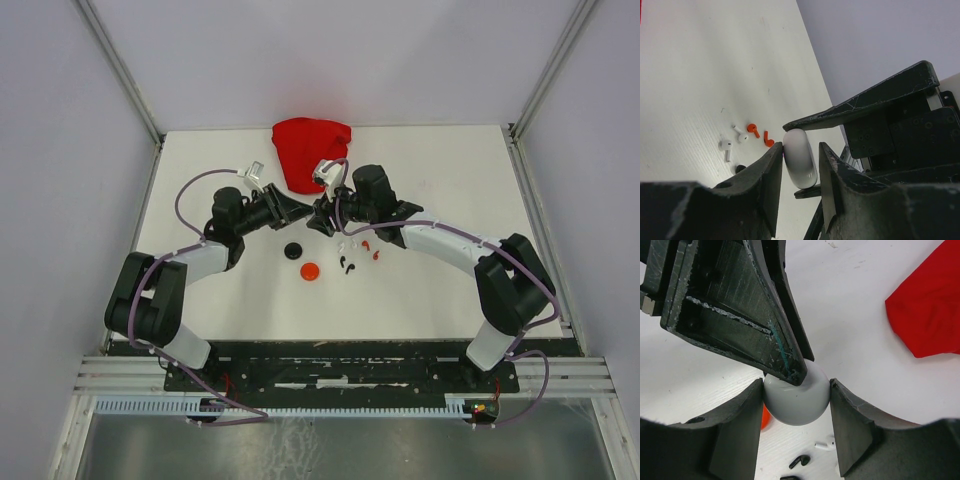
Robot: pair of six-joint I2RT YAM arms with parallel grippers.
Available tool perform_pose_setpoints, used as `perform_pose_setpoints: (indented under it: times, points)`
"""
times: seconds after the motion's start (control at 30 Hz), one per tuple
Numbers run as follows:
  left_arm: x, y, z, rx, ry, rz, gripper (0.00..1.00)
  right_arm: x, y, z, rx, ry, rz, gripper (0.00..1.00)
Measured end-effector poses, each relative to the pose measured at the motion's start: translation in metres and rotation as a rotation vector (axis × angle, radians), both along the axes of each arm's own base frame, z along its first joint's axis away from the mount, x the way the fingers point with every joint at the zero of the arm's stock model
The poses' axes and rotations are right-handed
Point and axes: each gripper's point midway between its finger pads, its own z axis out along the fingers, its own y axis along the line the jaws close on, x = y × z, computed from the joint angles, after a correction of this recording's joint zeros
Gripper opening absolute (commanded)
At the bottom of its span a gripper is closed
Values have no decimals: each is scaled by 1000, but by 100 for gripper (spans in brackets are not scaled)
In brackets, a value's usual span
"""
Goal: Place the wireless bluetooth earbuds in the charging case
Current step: Pick up the charging case at the center of the board.
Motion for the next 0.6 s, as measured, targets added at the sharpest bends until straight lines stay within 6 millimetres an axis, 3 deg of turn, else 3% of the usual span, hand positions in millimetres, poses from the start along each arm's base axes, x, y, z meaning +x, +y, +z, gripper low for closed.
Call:
perform_pose_setpoints:
  times: [0.43,0.6]
  points:
    - [-1,-2,0,-4,4,-4,28,0,-1,2,3,-2,1,28]
    - [-1,-2,0,-5,4,-3,5,0,-2,2,2,-1,0,30]
